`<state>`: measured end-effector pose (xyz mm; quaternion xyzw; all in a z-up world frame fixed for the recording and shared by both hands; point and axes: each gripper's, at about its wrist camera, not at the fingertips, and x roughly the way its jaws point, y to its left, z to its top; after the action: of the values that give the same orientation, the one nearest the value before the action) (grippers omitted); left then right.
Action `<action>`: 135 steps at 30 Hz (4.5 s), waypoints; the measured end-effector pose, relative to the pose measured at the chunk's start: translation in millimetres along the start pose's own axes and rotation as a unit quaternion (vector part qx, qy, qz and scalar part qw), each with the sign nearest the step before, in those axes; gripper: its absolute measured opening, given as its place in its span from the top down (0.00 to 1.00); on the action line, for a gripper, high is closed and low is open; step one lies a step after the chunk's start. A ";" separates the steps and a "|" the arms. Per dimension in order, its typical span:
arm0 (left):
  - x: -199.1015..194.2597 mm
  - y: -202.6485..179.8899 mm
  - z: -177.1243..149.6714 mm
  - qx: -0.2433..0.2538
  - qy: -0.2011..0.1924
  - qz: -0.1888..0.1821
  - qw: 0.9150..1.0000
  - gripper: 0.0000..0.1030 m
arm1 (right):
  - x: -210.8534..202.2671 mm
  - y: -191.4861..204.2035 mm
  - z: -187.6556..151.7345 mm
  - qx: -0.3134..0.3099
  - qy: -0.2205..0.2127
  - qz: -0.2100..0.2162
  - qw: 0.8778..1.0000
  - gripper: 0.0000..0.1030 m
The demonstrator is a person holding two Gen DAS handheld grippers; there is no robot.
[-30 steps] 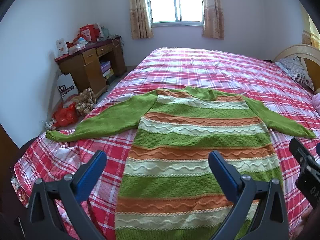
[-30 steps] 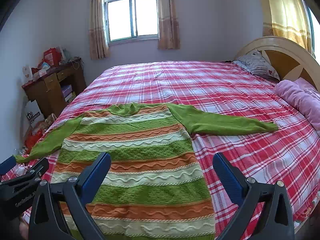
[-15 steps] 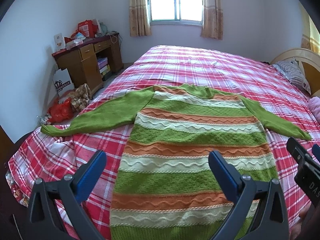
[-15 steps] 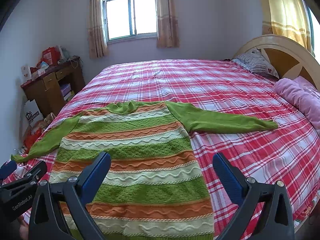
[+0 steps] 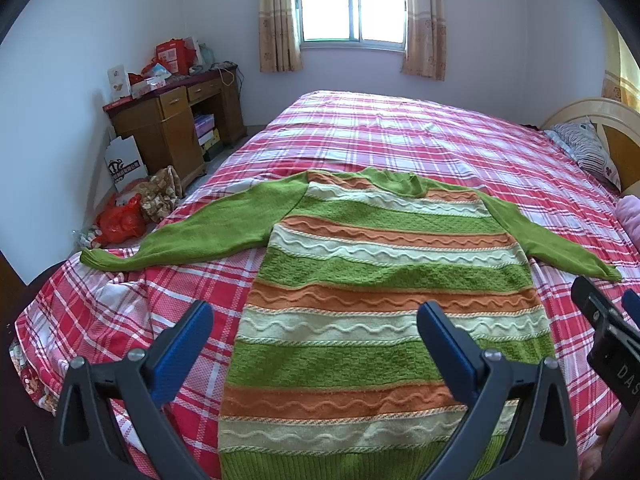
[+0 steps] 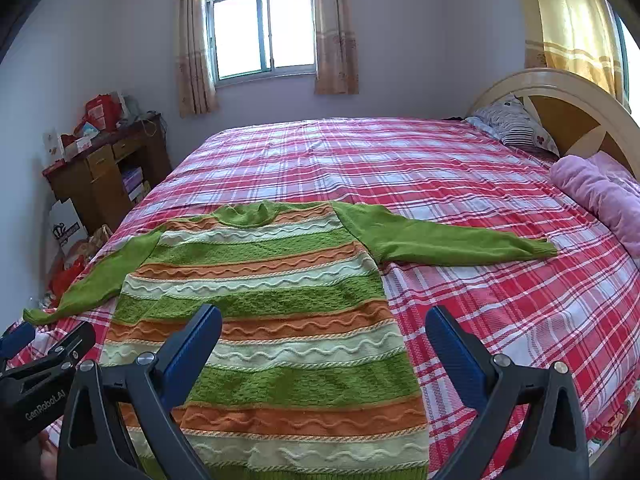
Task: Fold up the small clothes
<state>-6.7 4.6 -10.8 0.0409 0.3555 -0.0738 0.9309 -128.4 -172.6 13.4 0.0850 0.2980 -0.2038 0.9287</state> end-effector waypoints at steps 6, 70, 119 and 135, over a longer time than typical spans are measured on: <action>0.6 -0.3 0.0 -0.003 0.002 -0.003 1.000 0.00 | 1.1 0.8 -0.1 -0.001 0.002 0.001 1.000 0.01; 140.4 -48.3 18.3 -0.002 0.090 -0.015 0.996 0.00 | 224.6 -417.2 26.1 0.322 0.081 -0.075 0.940 0.93; 116.9 194.2 -12.7 -0.213 0.031 0.081 0.973 0.00 | 266.8 154.5 43.7 0.012 0.124 0.310 0.942 0.56; 125.5 354.3 5.0 -0.361 0.003 0.213 0.908 0.00 | 214.4 162.6 15.4 -0.060 0.079 0.304 0.948 0.56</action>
<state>148.0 339.6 -82.5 -0.2232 0.3439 0.2601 0.8742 108.0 -100.5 -94.3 0.1313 0.3424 0.1136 0.9234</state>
